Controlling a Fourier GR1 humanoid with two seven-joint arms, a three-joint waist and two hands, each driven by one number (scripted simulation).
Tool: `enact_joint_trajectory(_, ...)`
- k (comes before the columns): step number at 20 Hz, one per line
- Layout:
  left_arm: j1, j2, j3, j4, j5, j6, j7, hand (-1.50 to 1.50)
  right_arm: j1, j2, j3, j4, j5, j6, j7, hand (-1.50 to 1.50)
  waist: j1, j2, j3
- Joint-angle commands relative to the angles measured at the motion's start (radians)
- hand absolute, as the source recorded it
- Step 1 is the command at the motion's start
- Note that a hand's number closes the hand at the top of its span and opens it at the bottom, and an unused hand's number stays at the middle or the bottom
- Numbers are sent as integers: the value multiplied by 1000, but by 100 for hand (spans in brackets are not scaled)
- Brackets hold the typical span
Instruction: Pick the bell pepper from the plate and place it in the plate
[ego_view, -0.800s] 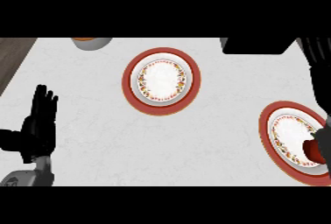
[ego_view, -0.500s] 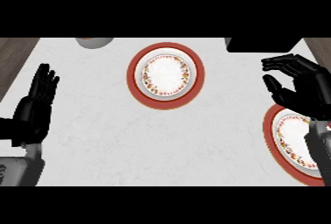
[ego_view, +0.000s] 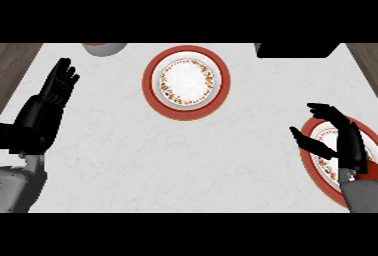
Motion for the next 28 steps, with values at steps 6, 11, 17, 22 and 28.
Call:
enact_joint_trajectory(6, -16, 1, 33, -33, -17, -53, 65, 0, 48, 35, -107, -43, 3, -119, -173, -150, 0, -11, -2)
enact_joint_trajectory(11, -9, -30, 2, -53, -49, -6, 82, 0, 88, -163, -51, -144, 178, -83, 161, -150, -6, -17, -5)
enact_joint_trajectory(17, -4, -8, 20, -50, -32, -40, 70, 0, 73, -391, 1, -148, 249, 211, 563, -150, 12, -16, -11)
enact_joint_trajectory(22, -34, -11, 14, -58, -46, -37, 94, 0, 33, -425, 79, -194, 189, 477, 818, -150, 19, -11, -6)
enact_joint_trajectory(28, -36, -16, 52, -42, -34, -74, 98, 0, -13, -408, 72, -265, 112, 656, 992, -150, 4, -11, -2)
